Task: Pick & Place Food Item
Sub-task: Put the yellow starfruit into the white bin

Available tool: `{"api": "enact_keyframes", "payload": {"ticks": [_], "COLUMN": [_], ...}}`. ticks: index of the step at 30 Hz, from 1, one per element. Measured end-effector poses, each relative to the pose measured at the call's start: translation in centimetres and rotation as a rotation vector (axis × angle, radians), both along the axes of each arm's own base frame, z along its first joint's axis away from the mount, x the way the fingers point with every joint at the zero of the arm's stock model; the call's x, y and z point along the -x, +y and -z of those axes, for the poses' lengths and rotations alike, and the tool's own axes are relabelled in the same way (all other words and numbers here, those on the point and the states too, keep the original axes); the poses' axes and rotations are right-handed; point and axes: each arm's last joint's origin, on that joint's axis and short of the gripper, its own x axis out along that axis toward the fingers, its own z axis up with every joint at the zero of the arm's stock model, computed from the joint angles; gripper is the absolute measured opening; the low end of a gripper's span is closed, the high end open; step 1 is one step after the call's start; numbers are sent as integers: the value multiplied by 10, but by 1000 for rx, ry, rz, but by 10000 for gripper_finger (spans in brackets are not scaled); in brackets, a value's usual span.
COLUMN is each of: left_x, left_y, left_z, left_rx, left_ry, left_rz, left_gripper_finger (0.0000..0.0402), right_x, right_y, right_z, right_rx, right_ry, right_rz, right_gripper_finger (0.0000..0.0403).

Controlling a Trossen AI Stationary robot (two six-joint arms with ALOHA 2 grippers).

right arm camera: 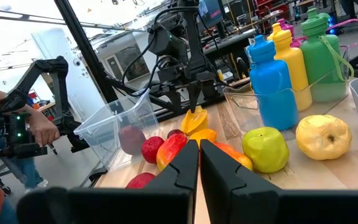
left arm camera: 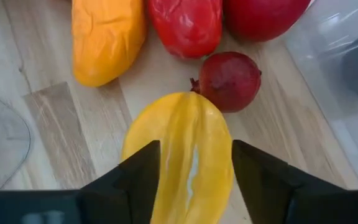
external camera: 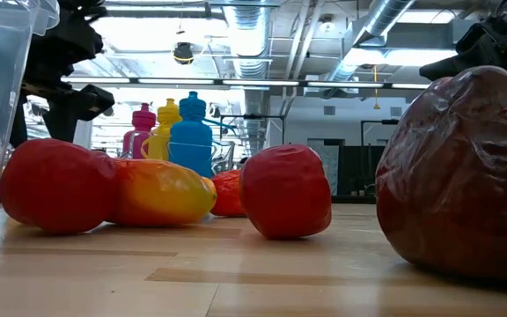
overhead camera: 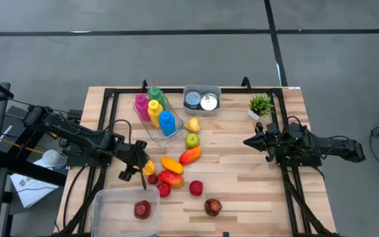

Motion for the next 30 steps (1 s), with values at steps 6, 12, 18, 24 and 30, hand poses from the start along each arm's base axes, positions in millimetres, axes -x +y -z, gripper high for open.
{"api": "enact_keyframes", "payload": {"ticks": [6, 12, 18, 24, 30], "left_x": [3, 3, 3, 3, -6], "left_y": [1, 1, 1, 1, 11], "left_z": [11, 12, 12, 11, -9], "left_rx": [-3, -6, -6, -1, -21], "left_ry": [9, 8, 7, 11, -6], "left_rz": [0, -3, -3, -15, -103], "left_gripper_finger": [138, 99, 16, 11, 7], "right_x": [0, 0, 0, 0, 0], "right_y": [0, 0, 0, 0, 0], "right_z": [0, 0, 0, 0, 0], "right_rx": [0, 0, 0, 0, 0], "right_ry": [1, 1, 1, 1, 1], "right_rz": [0, 0, 0, 0, 0], "right_gripper_finger": [12, 12, 12, 12, 12]}}
